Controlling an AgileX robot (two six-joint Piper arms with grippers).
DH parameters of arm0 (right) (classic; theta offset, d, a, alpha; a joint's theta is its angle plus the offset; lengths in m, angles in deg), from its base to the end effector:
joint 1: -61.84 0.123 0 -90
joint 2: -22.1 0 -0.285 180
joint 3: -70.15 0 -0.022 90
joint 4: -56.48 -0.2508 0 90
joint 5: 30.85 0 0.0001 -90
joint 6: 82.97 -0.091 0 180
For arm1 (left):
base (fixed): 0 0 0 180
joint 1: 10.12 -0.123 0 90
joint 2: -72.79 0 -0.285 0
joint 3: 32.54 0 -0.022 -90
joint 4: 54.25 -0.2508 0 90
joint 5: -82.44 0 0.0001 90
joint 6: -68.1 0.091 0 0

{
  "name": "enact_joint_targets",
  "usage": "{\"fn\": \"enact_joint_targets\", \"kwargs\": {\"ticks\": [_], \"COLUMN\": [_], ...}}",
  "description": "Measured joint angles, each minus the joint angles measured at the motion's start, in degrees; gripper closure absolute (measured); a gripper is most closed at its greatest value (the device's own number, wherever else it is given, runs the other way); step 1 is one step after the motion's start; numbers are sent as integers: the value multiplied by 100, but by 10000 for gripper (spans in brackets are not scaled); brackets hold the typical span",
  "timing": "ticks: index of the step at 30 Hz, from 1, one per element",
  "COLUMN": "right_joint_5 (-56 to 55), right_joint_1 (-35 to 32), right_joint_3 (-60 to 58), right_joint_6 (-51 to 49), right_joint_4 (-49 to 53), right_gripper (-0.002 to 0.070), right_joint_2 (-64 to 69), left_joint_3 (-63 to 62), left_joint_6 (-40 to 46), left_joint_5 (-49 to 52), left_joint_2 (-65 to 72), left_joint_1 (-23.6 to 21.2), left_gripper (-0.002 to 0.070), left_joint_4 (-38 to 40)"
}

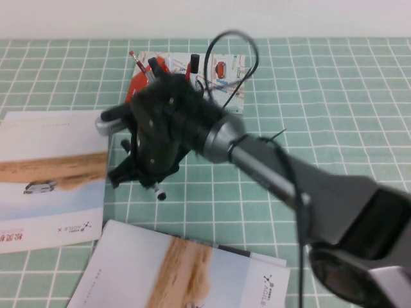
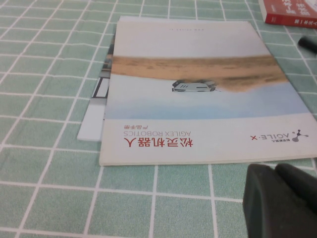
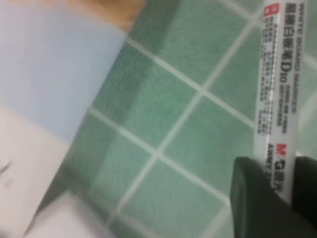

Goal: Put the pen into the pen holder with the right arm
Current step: Pick up the pen on the table, then place the pen onto the pen holder

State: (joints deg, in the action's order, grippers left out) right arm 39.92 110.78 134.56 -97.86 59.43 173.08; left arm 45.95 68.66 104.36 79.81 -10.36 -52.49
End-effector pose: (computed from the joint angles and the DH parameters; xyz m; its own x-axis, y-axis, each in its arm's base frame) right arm 0.3536 0.3991 0.2143 -0.7664 -0.5141 -0.3851 -0.5733 0.8179 0.0492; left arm 0.0522 -0.0008 0.1721 -0.2995 -0.0200 -0.9539 0.0011 0.9998 -0.0213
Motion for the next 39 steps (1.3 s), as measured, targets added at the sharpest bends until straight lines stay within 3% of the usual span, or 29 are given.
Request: {"fn": "enact_joint_targets", "kwargs": {"ticks": [6,10,15,21,29,39], "right_joint_5": [-11,-742,-3115,-7077,-10879,-11428], "right_joint_1": [-25,-61,-215,-622,-813,-817], "right_joint_3": [-1351,-3089,-5072,-6746,-6817,-5744], "right_joint_6": [61,-68,-376,-466,552,1379], "right_joint_4": [138,175,535,726,-56,-746], "right_gripper": [561,561,561,561,561,561], "right_joint_2": [-1285,-2264,-3400,-3805,-2838,-1741], "left_joint_3": [0,0,0,0,0,0], "left_joint_6": [0,0,0,0,0,0], "left_joint_5": [0,0,0,0,0,0], "left_joint_2": [0,0,0,0,0,0], "left_joint_1": [0,0,0,-9,-9,-9], "left_gripper": [679,679,679,679,679,679], "left_joint_4": [0,0,0,0,0,0]}}
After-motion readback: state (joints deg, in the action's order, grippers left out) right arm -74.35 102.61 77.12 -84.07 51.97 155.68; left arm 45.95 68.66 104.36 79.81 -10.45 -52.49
